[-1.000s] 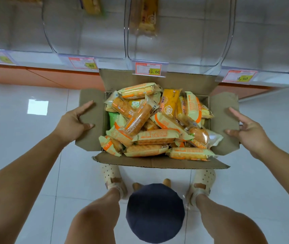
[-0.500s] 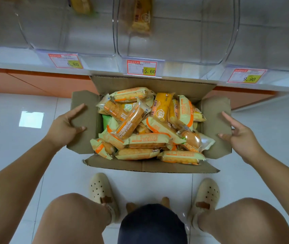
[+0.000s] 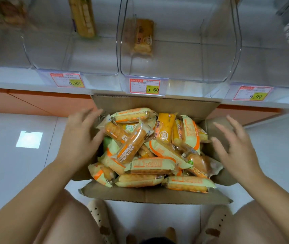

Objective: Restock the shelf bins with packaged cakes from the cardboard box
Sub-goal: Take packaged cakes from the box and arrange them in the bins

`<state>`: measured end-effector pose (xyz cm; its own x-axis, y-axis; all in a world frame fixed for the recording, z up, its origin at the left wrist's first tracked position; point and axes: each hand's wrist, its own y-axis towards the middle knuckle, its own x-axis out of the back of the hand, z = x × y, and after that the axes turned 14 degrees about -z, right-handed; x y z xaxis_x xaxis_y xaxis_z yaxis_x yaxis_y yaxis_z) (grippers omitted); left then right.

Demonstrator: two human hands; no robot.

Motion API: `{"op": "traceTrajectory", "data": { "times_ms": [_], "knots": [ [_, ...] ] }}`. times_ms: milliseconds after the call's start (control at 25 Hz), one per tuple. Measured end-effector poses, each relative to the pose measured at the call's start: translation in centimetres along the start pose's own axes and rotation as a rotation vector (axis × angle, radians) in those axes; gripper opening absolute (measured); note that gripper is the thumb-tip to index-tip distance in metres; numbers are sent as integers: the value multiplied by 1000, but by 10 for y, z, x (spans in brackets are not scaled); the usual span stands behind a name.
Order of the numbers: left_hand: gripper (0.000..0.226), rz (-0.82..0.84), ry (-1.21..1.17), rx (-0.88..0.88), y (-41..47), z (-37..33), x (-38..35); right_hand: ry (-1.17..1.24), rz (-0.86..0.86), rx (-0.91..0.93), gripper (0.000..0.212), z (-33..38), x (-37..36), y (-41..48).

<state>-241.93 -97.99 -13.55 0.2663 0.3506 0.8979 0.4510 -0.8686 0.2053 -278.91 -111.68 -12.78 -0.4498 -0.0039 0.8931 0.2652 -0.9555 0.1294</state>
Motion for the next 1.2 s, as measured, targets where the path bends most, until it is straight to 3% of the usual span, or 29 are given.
{"op": "traceTrajectory", "data": {
  "times_ms": [120,240,400,520,680,760,840,920,960,1120,1200],
  "knots": [
    [53,192,-189,-125,4,-52,-27,160,218,29,48,29,-31,7],
    [62,294,-75,-162,5,-73,-61,178,390,-65,66,38,-62,19],
    [74,320,6,-88,-5,-64,-73,89,396,-51,66,25,-76,20],
    [86,364,-85,-46,-16,-64,-70,67,415,-4,66,20,-72,6],
    [88,273,-234,85,-23,-70,-60,193,285,1,52,22,-51,-11],
    [76,164,-350,135,-28,-70,-41,385,211,-120,38,26,-27,-20],
    [48,94,-528,187,-32,-73,-19,776,254,-380,30,32,0,-26],
    [33,151,-726,229,-39,-86,7,1163,391,-581,27,38,24,-33],
    [35,208,-810,224,-43,-94,18,1237,425,-626,27,41,33,-35],
    [41,359,-957,155,-44,-119,38,1126,496,-589,27,56,54,-32],
    [39,419,-1050,200,-37,-125,41,1082,530,-563,30,61,59,-24]
  ]
}}
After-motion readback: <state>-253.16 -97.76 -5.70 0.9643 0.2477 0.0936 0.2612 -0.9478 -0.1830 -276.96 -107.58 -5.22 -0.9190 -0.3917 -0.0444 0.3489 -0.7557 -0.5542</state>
